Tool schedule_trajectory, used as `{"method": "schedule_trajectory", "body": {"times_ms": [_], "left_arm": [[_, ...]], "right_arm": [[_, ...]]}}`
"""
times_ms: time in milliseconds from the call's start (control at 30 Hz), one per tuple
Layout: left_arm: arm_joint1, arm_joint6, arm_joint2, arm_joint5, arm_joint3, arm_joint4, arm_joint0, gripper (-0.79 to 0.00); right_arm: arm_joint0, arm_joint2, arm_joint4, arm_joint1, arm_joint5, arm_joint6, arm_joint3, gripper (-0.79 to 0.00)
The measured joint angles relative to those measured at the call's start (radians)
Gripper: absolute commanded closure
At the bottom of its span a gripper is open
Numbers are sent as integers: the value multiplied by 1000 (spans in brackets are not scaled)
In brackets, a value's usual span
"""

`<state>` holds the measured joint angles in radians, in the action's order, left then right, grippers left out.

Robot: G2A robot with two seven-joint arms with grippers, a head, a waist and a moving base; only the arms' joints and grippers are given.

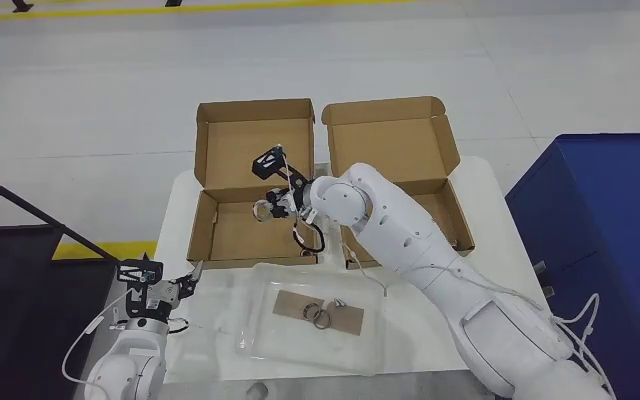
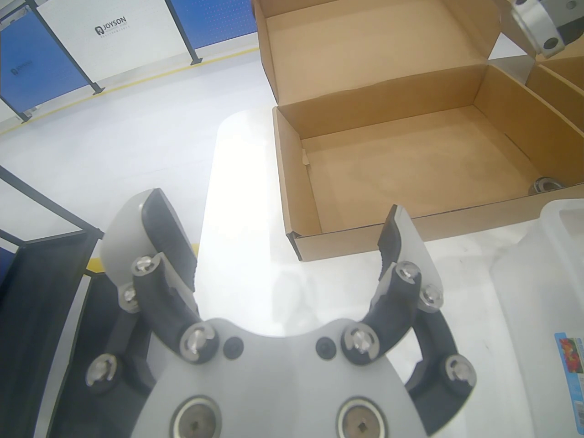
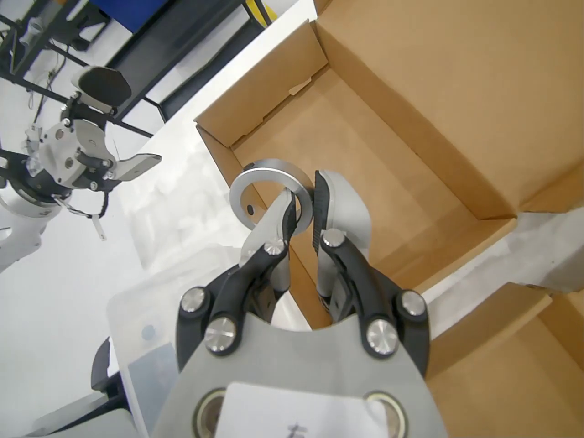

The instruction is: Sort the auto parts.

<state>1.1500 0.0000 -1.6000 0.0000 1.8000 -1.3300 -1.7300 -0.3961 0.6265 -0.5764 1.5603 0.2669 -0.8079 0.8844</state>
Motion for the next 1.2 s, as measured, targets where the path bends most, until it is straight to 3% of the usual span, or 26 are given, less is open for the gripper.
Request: {"method": "schedule_trajectory", "body": {"times_ms": [233, 367, 1067, 1200], "left_arm": [[0, 0, 0, 0, 0, 0, 0, -785], [0, 0, 0, 0, 0, 0, 0, -785], [0, 0, 0, 0, 0, 0, 0, -785], [0, 0, 0, 0, 0, 0, 0, -785]], "right_arm": [[127, -200, -75, 171, -81, 11, -296, 0], [144, -255, -94, 253, -65, 24, -424, 0], [140, -250, -87, 254, -56, 30, -425, 0], [141, -189, -5, 226, 122, 107, -470, 0]]}}
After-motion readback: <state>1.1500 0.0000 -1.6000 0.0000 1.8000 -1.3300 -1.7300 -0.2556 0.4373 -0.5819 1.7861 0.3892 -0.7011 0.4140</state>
